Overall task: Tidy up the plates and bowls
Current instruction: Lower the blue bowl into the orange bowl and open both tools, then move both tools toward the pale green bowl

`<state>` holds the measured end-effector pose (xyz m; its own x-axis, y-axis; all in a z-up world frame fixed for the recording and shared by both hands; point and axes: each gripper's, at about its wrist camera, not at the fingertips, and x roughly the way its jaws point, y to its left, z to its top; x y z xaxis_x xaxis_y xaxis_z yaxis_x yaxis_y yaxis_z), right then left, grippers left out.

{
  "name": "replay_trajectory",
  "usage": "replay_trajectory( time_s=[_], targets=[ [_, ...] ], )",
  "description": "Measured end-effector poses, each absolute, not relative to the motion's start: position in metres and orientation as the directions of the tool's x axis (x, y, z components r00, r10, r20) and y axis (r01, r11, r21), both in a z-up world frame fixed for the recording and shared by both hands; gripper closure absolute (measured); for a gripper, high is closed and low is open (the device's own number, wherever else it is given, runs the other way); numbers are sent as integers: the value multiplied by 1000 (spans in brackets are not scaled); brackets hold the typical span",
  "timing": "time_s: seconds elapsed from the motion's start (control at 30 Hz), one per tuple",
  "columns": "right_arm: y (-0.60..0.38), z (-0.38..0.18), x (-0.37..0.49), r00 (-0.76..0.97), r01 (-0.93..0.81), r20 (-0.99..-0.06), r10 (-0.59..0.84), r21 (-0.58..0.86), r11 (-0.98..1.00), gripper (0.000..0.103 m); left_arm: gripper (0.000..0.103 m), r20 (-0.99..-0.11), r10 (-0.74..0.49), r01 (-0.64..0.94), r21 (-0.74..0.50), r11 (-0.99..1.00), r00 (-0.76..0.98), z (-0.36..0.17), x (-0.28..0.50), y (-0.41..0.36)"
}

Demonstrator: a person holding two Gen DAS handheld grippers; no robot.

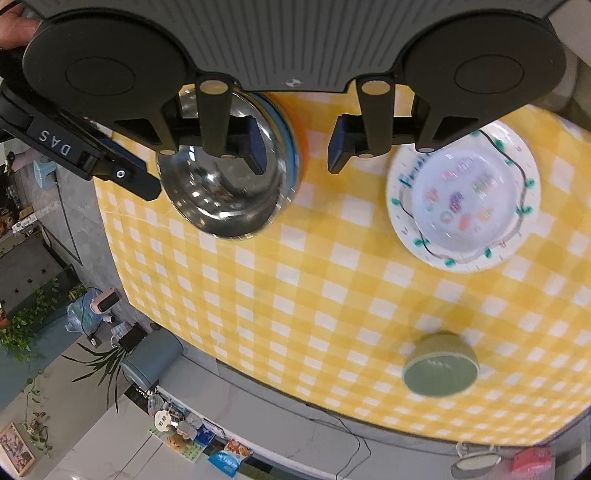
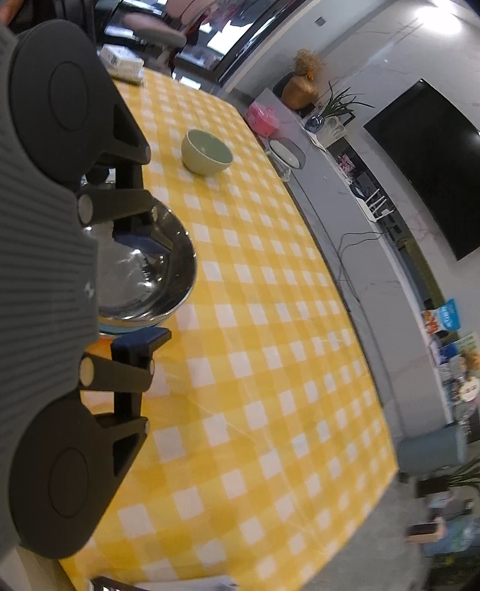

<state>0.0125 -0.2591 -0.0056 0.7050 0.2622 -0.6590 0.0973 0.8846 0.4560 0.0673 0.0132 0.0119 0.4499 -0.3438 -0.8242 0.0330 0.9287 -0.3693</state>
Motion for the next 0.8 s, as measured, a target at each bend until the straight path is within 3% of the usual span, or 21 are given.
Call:
replay_trajectory(
  time_s=[0.3,0.8],
  targets=[
    [-212,11,36,706,2,-641,301,427,904,53,58,-819,-276,76,-276,958,503,32,84,44],
    [-108,4,116,603,-8,-724,335,415,910,47,46,-772,-123,72,-100,992,624,51,131,115]
  ],
)
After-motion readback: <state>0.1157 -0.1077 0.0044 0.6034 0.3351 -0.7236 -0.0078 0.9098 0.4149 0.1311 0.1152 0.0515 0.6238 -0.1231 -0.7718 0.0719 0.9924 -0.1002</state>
